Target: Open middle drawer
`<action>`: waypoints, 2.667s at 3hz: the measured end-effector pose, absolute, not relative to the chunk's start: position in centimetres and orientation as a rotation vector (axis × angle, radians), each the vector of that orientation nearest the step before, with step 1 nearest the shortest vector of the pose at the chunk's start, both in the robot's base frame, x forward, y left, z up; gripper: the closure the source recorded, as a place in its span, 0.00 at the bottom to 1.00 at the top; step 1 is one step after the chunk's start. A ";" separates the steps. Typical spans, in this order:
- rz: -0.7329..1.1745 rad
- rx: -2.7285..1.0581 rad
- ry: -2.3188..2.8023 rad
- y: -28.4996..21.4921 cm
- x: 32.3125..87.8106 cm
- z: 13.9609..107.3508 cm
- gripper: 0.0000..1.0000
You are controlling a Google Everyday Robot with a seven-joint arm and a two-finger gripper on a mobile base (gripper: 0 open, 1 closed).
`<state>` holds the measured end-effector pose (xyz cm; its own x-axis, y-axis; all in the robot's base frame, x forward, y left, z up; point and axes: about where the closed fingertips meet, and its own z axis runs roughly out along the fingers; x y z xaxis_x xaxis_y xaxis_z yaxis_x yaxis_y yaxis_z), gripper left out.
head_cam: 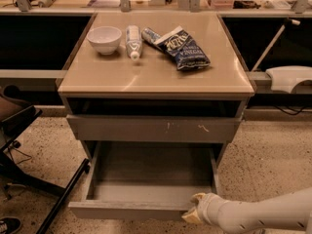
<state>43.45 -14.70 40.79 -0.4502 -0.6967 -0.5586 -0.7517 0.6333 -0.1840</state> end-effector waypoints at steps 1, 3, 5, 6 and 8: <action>0.121 -1.098 2.261 -14.7 42.6 40.8 1.00; 0.106 -1.064 2.269 -14.9 40.6 40.4 0.81; 0.106 -1.064 2.269 -14.9 40.6 40.4 0.35; 0.106 -1.064 2.269 -14.9 40.6 40.4 0.11; 0.106 -1.064 2.269 -14.9 40.6 40.4 0.00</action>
Offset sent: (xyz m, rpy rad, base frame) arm -0.2330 -0.0243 -0.0427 0.0145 -0.0808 -0.3013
